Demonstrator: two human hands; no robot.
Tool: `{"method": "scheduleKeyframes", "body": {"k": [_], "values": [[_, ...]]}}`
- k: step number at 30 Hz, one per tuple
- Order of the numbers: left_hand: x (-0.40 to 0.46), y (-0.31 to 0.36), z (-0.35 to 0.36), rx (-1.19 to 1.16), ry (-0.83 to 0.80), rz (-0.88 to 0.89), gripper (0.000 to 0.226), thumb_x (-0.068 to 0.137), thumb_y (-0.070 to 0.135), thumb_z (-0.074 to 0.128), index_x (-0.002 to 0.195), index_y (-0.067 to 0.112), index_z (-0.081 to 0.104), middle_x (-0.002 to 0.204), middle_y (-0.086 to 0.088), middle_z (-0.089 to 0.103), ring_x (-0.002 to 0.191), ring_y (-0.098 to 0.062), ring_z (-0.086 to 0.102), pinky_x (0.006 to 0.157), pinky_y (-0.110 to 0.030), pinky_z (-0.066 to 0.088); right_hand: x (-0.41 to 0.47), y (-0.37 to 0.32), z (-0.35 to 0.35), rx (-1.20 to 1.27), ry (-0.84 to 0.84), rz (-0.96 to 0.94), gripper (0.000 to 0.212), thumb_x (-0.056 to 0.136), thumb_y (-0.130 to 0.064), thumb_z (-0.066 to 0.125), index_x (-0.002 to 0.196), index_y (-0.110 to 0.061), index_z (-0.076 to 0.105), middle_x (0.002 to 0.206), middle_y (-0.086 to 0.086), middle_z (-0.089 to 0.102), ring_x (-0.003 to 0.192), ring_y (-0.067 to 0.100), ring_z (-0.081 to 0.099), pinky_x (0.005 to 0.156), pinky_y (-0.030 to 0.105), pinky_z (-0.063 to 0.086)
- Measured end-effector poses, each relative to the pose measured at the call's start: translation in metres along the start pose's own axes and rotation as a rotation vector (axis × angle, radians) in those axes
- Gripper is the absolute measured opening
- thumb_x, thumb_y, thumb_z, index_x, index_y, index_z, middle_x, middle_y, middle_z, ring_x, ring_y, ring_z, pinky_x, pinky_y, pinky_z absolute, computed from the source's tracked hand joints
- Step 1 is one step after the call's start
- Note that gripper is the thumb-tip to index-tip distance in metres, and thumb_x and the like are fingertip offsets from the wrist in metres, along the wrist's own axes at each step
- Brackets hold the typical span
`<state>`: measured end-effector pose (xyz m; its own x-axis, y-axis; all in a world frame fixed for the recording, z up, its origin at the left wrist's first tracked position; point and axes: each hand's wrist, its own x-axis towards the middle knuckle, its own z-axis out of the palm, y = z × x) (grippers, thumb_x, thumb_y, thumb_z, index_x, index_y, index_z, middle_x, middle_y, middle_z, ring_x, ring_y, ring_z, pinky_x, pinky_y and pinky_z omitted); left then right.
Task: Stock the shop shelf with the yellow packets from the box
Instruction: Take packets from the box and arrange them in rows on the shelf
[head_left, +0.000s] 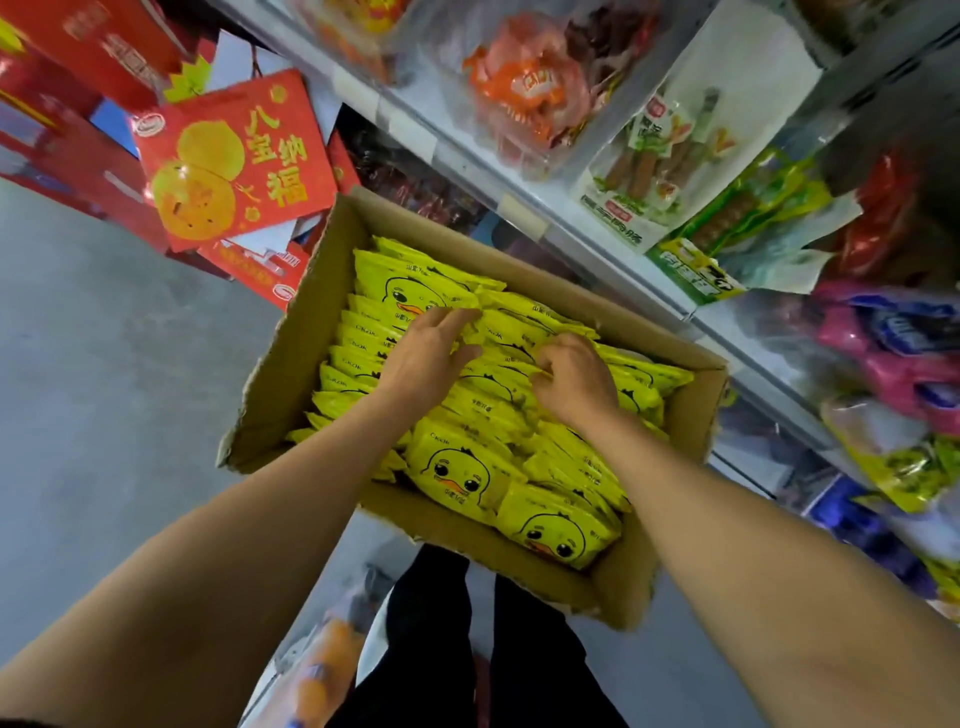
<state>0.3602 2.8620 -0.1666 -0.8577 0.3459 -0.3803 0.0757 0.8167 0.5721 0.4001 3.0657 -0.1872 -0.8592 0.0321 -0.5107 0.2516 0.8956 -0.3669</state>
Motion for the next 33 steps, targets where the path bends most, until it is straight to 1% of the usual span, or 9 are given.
{"method": "scheduleKeyframes", "body": {"k": [3,5,7,10,15,19,23,28,33], "values": [[0.006,0.007,0.004,-0.026,-0.001,0.107,0.043,0.094,0.031,0.061,0.136,0.025,0.054,0.133,-0.007,0.055,0.124,-0.029,0.047,0.104,-0.041,0.038,-0.01,0.012,-0.021,0.258,-0.099,0.08,0.016,0.076,-0.014,0.071,0.07,-0.023,0.06,0.088,0.001,0.069,0.087,0.022,0.061,0.073,0.033,0.046],[0.014,0.011,0.009,-0.036,-0.026,0.134,0.039,0.096,0.034,0.057,0.134,0.026,0.057,0.133,-0.005,0.057,0.126,-0.027,0.047,0.108,-0.04,0.033,-0.017,0.021,-0.033,0.399,-0.14,0.11,0.023,0.077,-0.011,0.07,0.065,-0.023,0.055,0.067,-0.008,0.058,0.068,0.013,0.052,0.065,0.03,0.038],[0.022,0.02,0.01,-0.109,-0.012,0.145,0.035,0.098,0.035,0.049,0.128,0.022,0.063,0.126,-0.003,0.065,0.12,-0.024,0.055,0.109,-0.038,0.032,-0.023,0.028,-0.041,0.447,-0.124,0.107,0.022,0.081,-0.01,0.067,0.067,-0.022,0.053,0.061,-0.007,0.051,0.061,0.01,0.045,0.064,0.03,0.034],[0.027,0.029,0.006,-0.178,-0.022,0.05,0.035,0.104,0.032,0.042,0.128,0.021,0.064,0.125,0.003,0.065,0.117,-0.018,0.048,0.098,-0.019,0.023,-0.028,0.034,-0.049,0.487,-0.026,0.111,0.01,0.087,-0.014,0.063,0.081,-0.021,0.059,0.081,-0.003,0.061,0.079,0.011,0.053,0.071,0.032,0.038],[0.028,0.02,0.015,-0.143,-0.082,-0.027,0.037,0.102,0.042,0.041,0.129,0.029,0.062,0.126,0.001,0.064,0.127,-0.029,0.035,0.1,-0.033,0.033,-0.038,0.059,-0.041,0.699,0.06,0.237,0.005,0.088,-0.024,0.066,0.084,-0.023,0.063,0.081,-0.005,0.066,0.072,0.01,0.056,0.072,0.034,0.044],[0.026,0.02,0.021,-0.128,-0.063,-0.031,0.036,0.098,0.043,0.049,0.127,0.024,0.062,0.12,-0.004,0.064,0.123,-0.03,0.04,0.099,-0.036,0.037,-0.056,0.074,-0.032,0.96,-0.029,0.359,0.061,0.063,-0.056,0.084,0.108,-0.018,0.069,0.104,0.002,0.075,0.095,0.019,0.069,0.086,0.038,0.054],[0.029,0.019,0.03,-0.054,-0.117,0.03,0.05,0.087,0.043,0.067,0.133,0.027,0.056,0.137,-0.006,0.052,0.125,-0.031,0.045,0.106,-0.039,0.035,-0.073,0.083,-0.023,1.147,-0.163,0.464,0.069,0.056,-0.035,0.087,0.119,-0.014,0.067,0.106,0.005,0.075,0.096,0.02,0.072,0.086,0.037,0.055],[0.029,0.027,0.042,0.08,-0.157,-0.062,0.074,0.072,0.032,0.084,0.138,0.032,0.051,0.133,-0.012,0.04,0.123,-0.03,0.045,0.103,-0.04,0.044,-0.081,0.086,-0.024,1.221,-0.246,0.576,0.04,0.08,-0.015,0.077,0.118,-0.013,0.065,0.101,0.002,0.075,0.089,0.019,0.07,0.075,0.033,0.056],[0.019,0.024,0.047,0.097,-0.129,-0.214,0.054,0.079,0.035,0.078,0.129,0.029,0.061,0.128,-0.013,0.046,0.116,-0.033,0.054,0.094,-0.042,0.048,-0.085,0.092,-0.03,1.241,-0.35,0.583,0.041,0.083,-0.012,0.075,0.122,-0.015,0.063,0.114,0.01,0.073,0.105,0.03,0.069,0.086,0.041,0.056]]}}
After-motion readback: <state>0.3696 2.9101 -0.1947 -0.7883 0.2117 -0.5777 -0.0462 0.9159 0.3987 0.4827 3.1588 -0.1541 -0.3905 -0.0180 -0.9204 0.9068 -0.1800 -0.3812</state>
